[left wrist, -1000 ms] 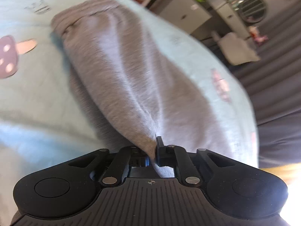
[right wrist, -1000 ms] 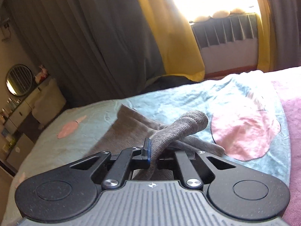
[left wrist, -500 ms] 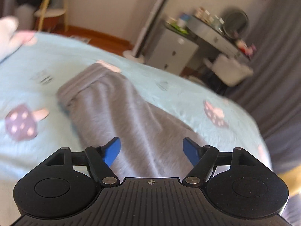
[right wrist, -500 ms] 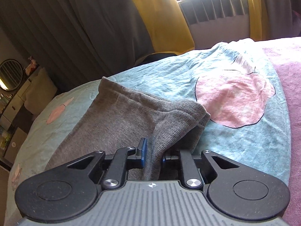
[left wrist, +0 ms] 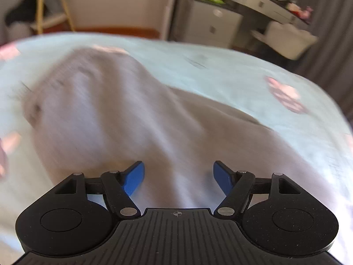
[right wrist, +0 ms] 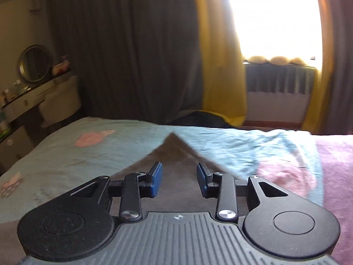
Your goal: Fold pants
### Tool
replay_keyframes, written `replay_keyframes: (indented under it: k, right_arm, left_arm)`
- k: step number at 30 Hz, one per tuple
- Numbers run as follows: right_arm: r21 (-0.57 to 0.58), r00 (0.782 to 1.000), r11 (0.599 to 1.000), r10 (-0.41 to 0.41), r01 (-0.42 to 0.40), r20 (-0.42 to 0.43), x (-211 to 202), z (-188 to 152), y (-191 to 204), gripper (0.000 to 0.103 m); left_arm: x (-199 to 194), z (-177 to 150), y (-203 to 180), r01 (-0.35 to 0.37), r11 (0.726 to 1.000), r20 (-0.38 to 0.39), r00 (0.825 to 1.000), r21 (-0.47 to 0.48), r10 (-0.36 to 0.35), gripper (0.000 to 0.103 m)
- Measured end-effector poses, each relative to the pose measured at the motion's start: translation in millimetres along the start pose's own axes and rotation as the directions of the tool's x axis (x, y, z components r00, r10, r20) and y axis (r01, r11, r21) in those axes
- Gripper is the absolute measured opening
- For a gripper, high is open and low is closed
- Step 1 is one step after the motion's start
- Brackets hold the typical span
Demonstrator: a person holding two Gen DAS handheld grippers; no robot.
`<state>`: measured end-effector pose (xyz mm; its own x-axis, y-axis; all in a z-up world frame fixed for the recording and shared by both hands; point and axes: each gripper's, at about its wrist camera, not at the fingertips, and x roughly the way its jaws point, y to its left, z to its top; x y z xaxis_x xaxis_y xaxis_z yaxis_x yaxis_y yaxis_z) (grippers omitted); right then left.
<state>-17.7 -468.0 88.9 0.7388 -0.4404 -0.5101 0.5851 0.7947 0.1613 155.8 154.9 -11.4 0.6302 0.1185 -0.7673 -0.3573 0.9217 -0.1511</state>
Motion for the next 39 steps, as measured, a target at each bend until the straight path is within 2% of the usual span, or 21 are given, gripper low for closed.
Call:
replay_keyframes:
  k: [2, 4, 7, 8, 10, 11, 15, 16, 17, 19, 20, 22, 23, 24, 26, 27, 29, 30, 34, 35, 39]
  right_arm:
    - [-0.077, 0.977, 0.979, 0.180, -0.189, -0.113, 14, -11, 54, 0.034]
    - [-0.102, 0.959, 0.962, 0.236, -0.253, -0.156, 19, -17, 74, 0.034]
    - [-0.189, 0.892, 0.892, 0.351, -0.411, -0.284, 28, -41, 140, 0.034]
    - [-0.250, 0.848, 0.832, 0.402, -0.495, -0.345, 28, -55, 183, 0.034]
    - [-0.292, 0.813, 0.778, 0.434, -0.556, -0.389, 28, -63, 223, 0.034]
    - [-0.292, 0.813, 0.778, 0.434, -0.556, -0.389, 28, -63, 223, 0.034]
    - [-0.311, 0.723, 0.672, 0.504, -0.672, -0.472, 37, -66, 303, 0.039]
    - [-0.307, 0.704, 0.654, 0.517, -0.692, -0.486, 39, -65, 314, 0.042]
    - [-0.307, 0.704, 0.654, 0.517, -0.692, -0.486, 39, -65, 314, 0.044]
    - [-0.284, 0.645, 0.601, 0.555, -0.747, -0.524, 46, -68, 347, 0.052]
    - [-0.281, 0.634, 0.591, 0.558, -0.757, -0.535, 49, -71, 358, 0.052]
    - [-0.272, 0.623, 0.585, 0.562, -0.764, -0.544, 52, -73, 368, 0.052]
    - [-0.251, 0.609, 0.583, 0.569, -0.772, -0.552, 56, -77, 376, 0.052]
    - [-0.192, 0.572, 0.584, 0.583, -0.789, -0.577, 68, -84, 390, 0.052]
    - [-0.157, 0.553, 0.591, 0.582, -0.791, -0.596, 77, -88, 398, 0.052]
    - [-0.070, 0.487, 0.598, 0.572, -0.798, -0.660, 92, -99, 411, 0.051]
    - [-0.031, 0.415, 0.553, 0.587, -0.833, -0.695, 93, -107, 416, 0.044]
    - [-0.050, 0.400, 0.516, 0.596, -0.855, -0.697, 86, -110, 415, 0.041]
    - [-0.131, 0.393, 0.438, 0.585, -0.889, -0.709, 68, -117, 411, 0.024]
    - [-0.173, 0.391, 0.396, 0.577, -0.902, -0.717, 59, -120, 409, 0.024]
    - [-0.173, 0.392, 0.394, 0.588, -0.903, -0.708, 59, -111, 410, 0.031]
  left_arm:
    - [10, 8, 14, -0.078, 0.997, 0.000, 0.997, -0.008, 0.078, 0.076]
    - [14, 16, 31, -0.083, 0.996, 0.011, 0.996, -0.043, 0.084, 0.073]
    - [15, 26, 46, -0.132, 0.990, 0.069, 0.988, -0.056, 0.135, 0.065]
    - [14, 29, 50, -0.158, 0.986, 0.087, 0.983, -0.048, 0.162, 0.062]
    - [11, 33, 58, -0.181, 0.983, 0.118, 0.976, -0.012, 0.181, 0.062]
    - [12, 34, 57, -0.186, 0.982, 0.126, 0.975, 0.011, 0.184, 0.062]
    - [5, 35, 61, -0.215, 0.974, 0.193, 0.961, 0.071, 0.198, 0.062]
    - [5, 39, 62, -0.255, 0.964, 0.218, 0.947, 0.073, 0.234, 0.062]
    - [2, 41, 65, -0.300, 0.951, 0.244, 0.930, 0.076, 0.274, 0.064]
    - [-7, 43, 74, -0.375, 0.925, 0.302, 0.891, 0.066, 0.340, 0.075]
    - [-12, 43, 80, -0.373, 0.926, 0.313, 0.888, 0.058, 0.338, 0.075]
    - [-18, 45, 94, -0.318, 0.948, 0.292, 0.910, 0.033, 0.295, 0.079]
    - [-18, 44, 99, -0.287, 0.958, 0.267, 0.925, 0.023, 0.271, 0.079]
    - [-17, 43, 102, -0.255, 0.967, 0.245, 0.938, 0.016, 0.244, 0.079]
    - [-14, 37, 105, -0.200, 0.980, 0.206, 0.960, 0.024, 0.191, 0.080]
    - [-11, 34, 105, -0.194, 0.980, 0.191, 0.964, 0.039, 0.183, 0.080]
    - [-4, 26, 101, -0.233, 0.969, 0.183, 0.959, 0.076, 0.216, 0.080]
    - [-2, 23, 102, -0.244, 0.965, 0.190, 0.956, 0.092, 0.224, 0.082]
    - [-1, 15, 103, -0.258, 0.957, 0.228, 0.947, 0.129, 0.225, 0.085]
    - [-1, 15, 102, -0.256, 0.958, 0.230, 0.947, 0.131, 0.222, 0.085]
    - [1, 14, 104, -0.238, 0.964, 0.223, 0.953, 0.121, 0.208, 0.085]
